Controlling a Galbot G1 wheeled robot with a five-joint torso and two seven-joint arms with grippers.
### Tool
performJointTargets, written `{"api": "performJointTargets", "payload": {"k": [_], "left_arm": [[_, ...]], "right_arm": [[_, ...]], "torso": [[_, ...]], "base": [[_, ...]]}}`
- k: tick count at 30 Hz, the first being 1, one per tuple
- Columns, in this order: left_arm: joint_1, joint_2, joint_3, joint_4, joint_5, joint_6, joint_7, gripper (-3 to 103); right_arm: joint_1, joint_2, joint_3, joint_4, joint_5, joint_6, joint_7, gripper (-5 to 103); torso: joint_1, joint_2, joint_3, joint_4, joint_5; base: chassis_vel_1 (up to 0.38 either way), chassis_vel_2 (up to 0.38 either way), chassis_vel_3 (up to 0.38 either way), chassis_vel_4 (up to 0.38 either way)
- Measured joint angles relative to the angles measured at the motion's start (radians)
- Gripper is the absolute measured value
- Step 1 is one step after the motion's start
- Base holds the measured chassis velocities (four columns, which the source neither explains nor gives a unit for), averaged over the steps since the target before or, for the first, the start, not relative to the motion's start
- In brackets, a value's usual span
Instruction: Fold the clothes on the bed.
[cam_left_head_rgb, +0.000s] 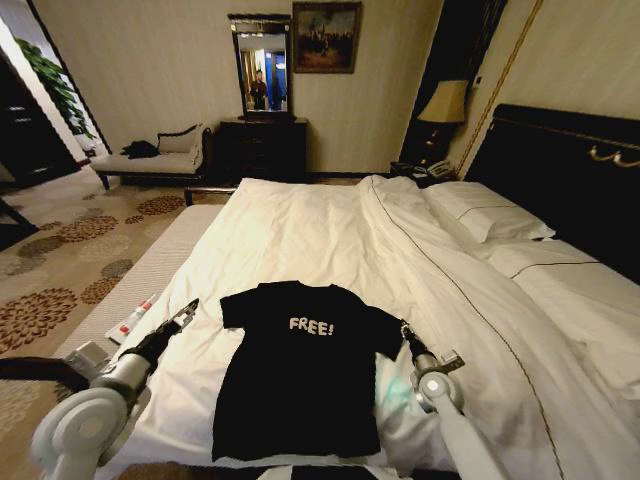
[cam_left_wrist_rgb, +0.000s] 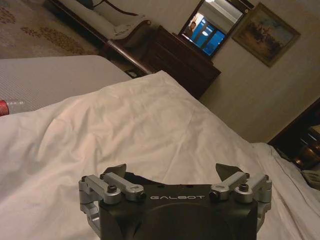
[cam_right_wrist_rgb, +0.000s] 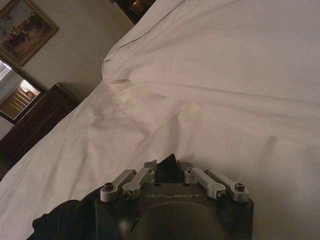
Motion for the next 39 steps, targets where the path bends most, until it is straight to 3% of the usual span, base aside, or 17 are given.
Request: {"api": "performJointTargets", "payload": {"k": [6,14,21,28,39], "left_arm": [[-0.058,0.038,-0.009,-0.043,-0.168,0.010,-0.036,100],[-0.173,0.107,-0.036,-0.107,-0.353,-0.015,-0.028,100],[-0.254,0.146,-0.030,-0.114,-0.346,-0.033,-0.003,100],[-0.290,0.171,-0.025,-0.092,-0.325,-0.033,-0.001,100],[-0.232,0.161,-0.051,-0.112,-0.314,-0.024,-0.013,100]], "right_arm": [[0.004,0.002,-0.010,0.002,-0.008,0.000,0.002,1],[-0.002,-0.007,-0.027,0.052,-0.009,0.001,0.006,0],[-0.025,-0.053,-0.037,0.128,-0.008,0.002,0.041,0],[-0.027,-0.148,-0.063,0.234,0.023,-0.020,0.100,0],[0.069,-0.120,-0.217,0.236,-0.006,-0.043,0.118,0]], "torso": [[0.000,0.000,0.000,-0.0001,-0.0001],[0.000,0.000,0.000,-0.0001,-0.0001],[0.000,0.000,0.000,0.0000,0.0000],[0.000,0.000,0.000,0.0000,-0.0003],[0.000,0.000,0.000,0.0001,0.0000]], "base": [[0.000,0.000,0.000,0.000],[0.000,0.000,0.000,0.000],[0.000,0.000,0.000,0.000],[0.000,0.000,0.000,0.000],[0.000,0.000,0.000,0.000]]}}
